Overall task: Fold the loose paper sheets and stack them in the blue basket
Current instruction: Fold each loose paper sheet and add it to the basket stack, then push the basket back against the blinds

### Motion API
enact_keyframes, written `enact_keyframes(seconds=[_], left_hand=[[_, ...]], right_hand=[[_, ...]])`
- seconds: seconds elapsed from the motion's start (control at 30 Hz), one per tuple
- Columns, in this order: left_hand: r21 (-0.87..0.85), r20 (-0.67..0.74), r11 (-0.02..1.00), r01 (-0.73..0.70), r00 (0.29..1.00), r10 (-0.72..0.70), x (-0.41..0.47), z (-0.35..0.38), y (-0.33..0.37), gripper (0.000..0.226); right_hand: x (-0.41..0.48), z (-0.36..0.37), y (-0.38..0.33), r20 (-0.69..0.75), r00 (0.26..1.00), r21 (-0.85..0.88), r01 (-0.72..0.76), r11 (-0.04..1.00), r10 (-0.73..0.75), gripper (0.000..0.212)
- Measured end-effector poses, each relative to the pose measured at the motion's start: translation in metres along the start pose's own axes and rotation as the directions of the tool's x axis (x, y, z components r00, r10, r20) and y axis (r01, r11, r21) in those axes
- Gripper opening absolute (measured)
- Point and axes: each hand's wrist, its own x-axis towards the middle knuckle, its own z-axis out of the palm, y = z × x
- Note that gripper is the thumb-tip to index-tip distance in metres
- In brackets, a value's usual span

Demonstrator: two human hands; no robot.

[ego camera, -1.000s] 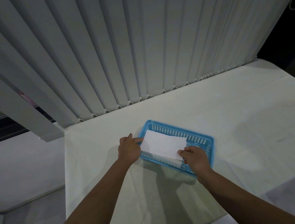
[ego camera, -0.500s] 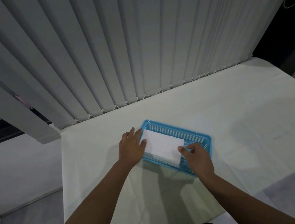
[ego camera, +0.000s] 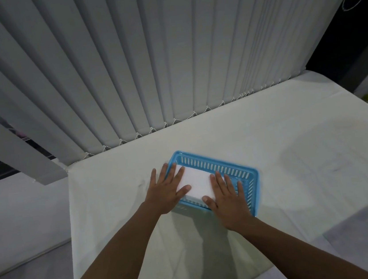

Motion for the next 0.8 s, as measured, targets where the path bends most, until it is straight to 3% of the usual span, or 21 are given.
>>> enact_keyframes(seconds=[0.33, 0.47, 0.53, 0.6, 0.7, 0.8], left_hand=[[-0.068, -0.023, 0.997, -0.021, 1.000, 0.019, -0.001, 0.002, -0.008, 0.090], [-0.258, -0.161, 0.965, 0.045, 0.983, -0.089, -0.009, -0.007, -0.017, 0.084], [-0.437, -0.171, 0.888, 0.141, 0.956, -0.236, -0.008, -0.010, -0.022, 0.074], [-0.635, -0.080, 0.743, 0.210, 0.939, -0.334, -0.005, -0.011, -0.023, 0.072], [-0.818, 0.102, 0.509, 0.270, 0.937, -0.333, 0.001, -0.009, -0.016, 0.069], [-0.872, 0.102, 0.429, 0.237, 0.944, -0.314, 0.003, -0.009, -0.004, 0.047]], right_hand=[[-0.009, -0.008, 0.002, 0.001, 0.993, 0.031, -0.117, 0.993, 0.117, 0.102], [-0.028, -0.018, 0.009, -0.123, 0.944, 0.242, -0.272, 0.932, 0.307, 0.099], [-0.032, -0.017, 0.012, -0.136, 0.875, 0.357, -0.394, 0.847, 0.464, 0.091], [-0.032, -0.014, 0.013, -0.069, 0.800, 0.464, -0.504, 0.729, 0.597, 0.093], [-0.029, -0.012, 0.011, 0.104, 0.719, 0.667, -0.563, 0.488, 0.688, 0.100], [-0.026, -0.008, 0.013, 0.175, 0.693, 0.809, -0.506, 0.299, 0.700, 0.103]])
